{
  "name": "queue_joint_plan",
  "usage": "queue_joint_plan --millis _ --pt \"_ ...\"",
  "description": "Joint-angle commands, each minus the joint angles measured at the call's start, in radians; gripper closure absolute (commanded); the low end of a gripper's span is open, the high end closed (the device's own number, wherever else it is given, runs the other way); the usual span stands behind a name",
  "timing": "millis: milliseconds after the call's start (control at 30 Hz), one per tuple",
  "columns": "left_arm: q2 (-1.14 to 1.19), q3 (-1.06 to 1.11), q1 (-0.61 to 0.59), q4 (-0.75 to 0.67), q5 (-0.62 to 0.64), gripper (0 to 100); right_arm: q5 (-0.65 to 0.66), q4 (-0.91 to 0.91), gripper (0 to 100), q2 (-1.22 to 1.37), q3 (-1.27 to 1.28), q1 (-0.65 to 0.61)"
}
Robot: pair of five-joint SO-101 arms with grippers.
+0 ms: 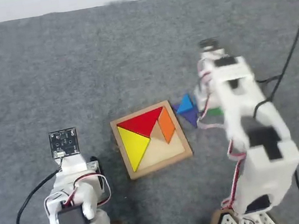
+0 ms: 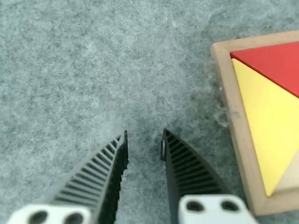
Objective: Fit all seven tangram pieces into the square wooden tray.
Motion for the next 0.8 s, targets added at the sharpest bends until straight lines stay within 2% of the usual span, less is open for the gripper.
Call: queue_joint_plan --millis 0,167,333,567,767 --pt "-0.014 -0.005 -0.006 0.002 -0.005 89 0.072 -0.091 96.5 -0.265 0.18 -0.179" --pt "-0.014 -0.005 -0.006 0.002 -0.005 89 0.114 -0.119 96.5 -0.515 0.341 -0.384" --pt "-0.014 -0.005 -0.006 0.002 -0.005 89 0.114 -0.105 96.5 -0.556 0.345 -0.506" --pt "-0.014 -0.005 -0.006 0.002 -0.005 89 0.118 -0.107 96.5 -0.556 0.35 -0.529" --pt "-0.014 -0.005 -0.006 0.002 -0.005 89 0.227 -0.107 96.5 -0.476 0.345 -0.564"
